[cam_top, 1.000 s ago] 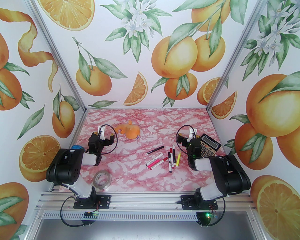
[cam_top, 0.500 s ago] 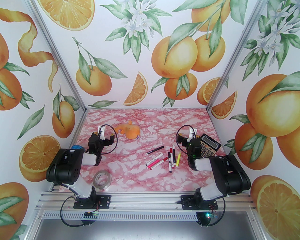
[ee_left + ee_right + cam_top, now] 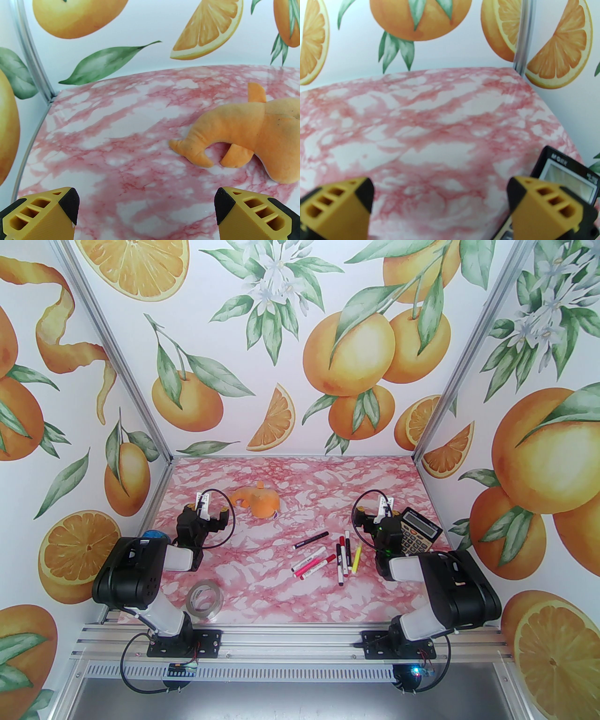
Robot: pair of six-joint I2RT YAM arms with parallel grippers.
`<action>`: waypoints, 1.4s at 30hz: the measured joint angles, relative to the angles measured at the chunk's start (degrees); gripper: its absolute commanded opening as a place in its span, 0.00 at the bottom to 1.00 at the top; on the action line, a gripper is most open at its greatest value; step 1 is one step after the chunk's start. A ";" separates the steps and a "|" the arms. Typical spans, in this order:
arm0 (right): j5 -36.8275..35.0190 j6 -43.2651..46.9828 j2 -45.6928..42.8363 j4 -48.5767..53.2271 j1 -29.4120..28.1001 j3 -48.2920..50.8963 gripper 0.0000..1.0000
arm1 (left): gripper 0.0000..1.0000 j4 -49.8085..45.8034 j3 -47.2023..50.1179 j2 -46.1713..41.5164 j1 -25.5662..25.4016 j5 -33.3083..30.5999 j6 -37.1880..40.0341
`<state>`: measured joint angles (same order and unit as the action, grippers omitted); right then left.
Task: Open the pen caps
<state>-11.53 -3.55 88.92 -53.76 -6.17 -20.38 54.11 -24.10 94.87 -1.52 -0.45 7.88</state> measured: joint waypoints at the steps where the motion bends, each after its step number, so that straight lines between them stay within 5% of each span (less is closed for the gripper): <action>1: 0.00 0.00 0.00 0.00 0.00 0.00 1.00 | 1.00 0.00 0.00 0.00 0.00 0.00 -0.02; 21: 0.20 0.00 0.00 -2.45 0.00 0.83 1.00 | 1.00 5.70 4.17 -0.11 -0.04 1.07 0.02; 27: -0.02 0.00 -5.66 1.40 -0.02 1.09 1.00 | 1.00 1.77 4.17 -8.07 -0.22 0.02 -0.07; 35: -2.99 -1.62 -23.71 24.57 -4.59 -5.20 1.00 | 1.00 -23.21 -1.40 -31.41 -5.53 -2.54 -3.67; 42: 2.43 -12.17 -37.86 48.00 -5.68 -12.55 1.00 | 1.00 -47.41 -12.39 -43.50 -12.96 -1.29 -12.79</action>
<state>-9.10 -15.73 51.07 -5.76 -11.86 -32.93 6.70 -36.49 51.37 -14.48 -1.74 -4.91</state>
